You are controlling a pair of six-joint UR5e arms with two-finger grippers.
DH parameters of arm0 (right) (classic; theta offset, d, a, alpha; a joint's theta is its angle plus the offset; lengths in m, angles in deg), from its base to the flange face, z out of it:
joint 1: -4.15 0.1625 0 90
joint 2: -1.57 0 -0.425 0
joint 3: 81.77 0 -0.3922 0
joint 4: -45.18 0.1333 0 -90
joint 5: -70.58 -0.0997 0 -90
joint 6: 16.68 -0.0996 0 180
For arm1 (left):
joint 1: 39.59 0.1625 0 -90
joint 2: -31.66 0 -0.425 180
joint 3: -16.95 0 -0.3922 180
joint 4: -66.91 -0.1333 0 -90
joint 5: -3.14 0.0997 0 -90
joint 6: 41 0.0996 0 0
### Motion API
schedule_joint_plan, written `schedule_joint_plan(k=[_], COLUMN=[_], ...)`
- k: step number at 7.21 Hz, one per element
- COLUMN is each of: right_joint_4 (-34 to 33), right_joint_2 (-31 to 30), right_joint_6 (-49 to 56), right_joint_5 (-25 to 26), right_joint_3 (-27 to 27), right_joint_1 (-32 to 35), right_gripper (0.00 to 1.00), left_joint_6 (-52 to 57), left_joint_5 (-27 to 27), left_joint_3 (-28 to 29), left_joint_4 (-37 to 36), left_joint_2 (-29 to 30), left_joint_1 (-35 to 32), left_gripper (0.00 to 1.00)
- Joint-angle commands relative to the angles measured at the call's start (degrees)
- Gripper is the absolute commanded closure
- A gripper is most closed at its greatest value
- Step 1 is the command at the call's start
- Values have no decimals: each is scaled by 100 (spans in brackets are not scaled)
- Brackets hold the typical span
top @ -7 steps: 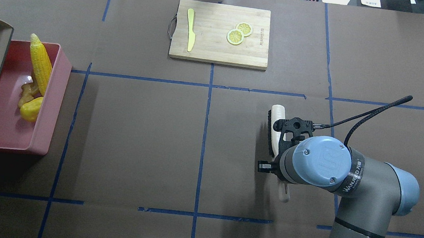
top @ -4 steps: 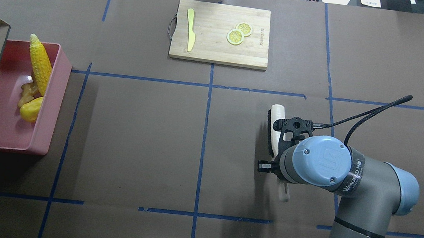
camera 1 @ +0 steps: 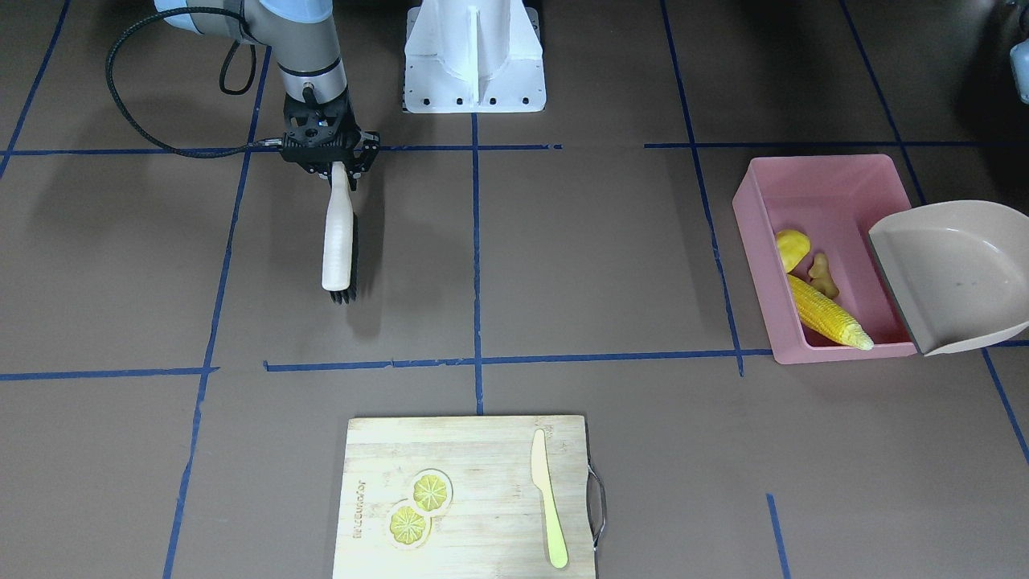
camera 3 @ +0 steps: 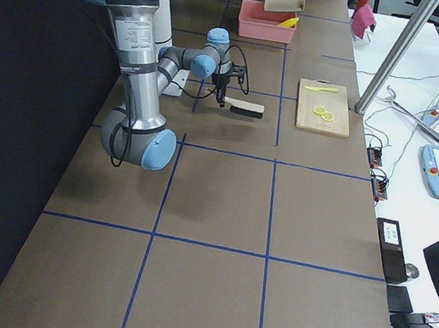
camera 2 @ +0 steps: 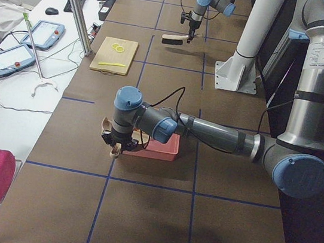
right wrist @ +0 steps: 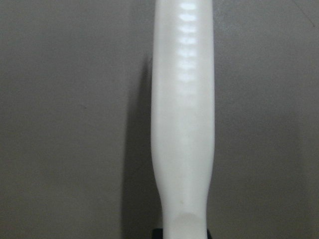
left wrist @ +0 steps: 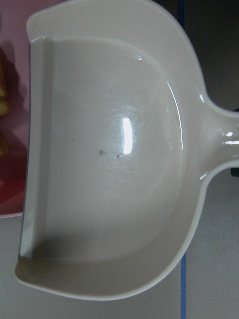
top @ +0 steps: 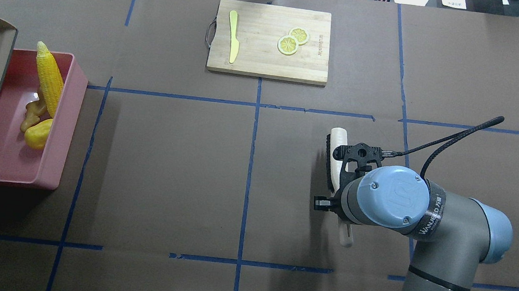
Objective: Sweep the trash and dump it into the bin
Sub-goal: 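Tilt the dustpan with the left gripper to dump the vegetables into the bin, then bring the empty dustpan back with the left gripper and lower it to the table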
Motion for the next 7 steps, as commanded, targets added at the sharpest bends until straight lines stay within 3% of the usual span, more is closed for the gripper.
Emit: schedule_joint_plan(k=[1, 4, 7], right_joint_4=[0, 0, 0], right_joint_2=[8, 34, 43], right_joint_6=[-26, -52, -70], right_joint_5=[-1, -1, 8], right_joint_3=[1, 1, 1], right_joint_1=[0, -9, -9], right_gripper=[100, 100, 100], left_joint_6=[-848, -2852, -4101], left_joint_5=[-883, -1466, -1431], left_joint_3=[-158, -660, -1159], left_joint_4=[-148, -78, -96], left_joint_2=[173, 576, 1008], left_joint_1=[-67, 64, 1318], left_gripper=[100, 99, 98])
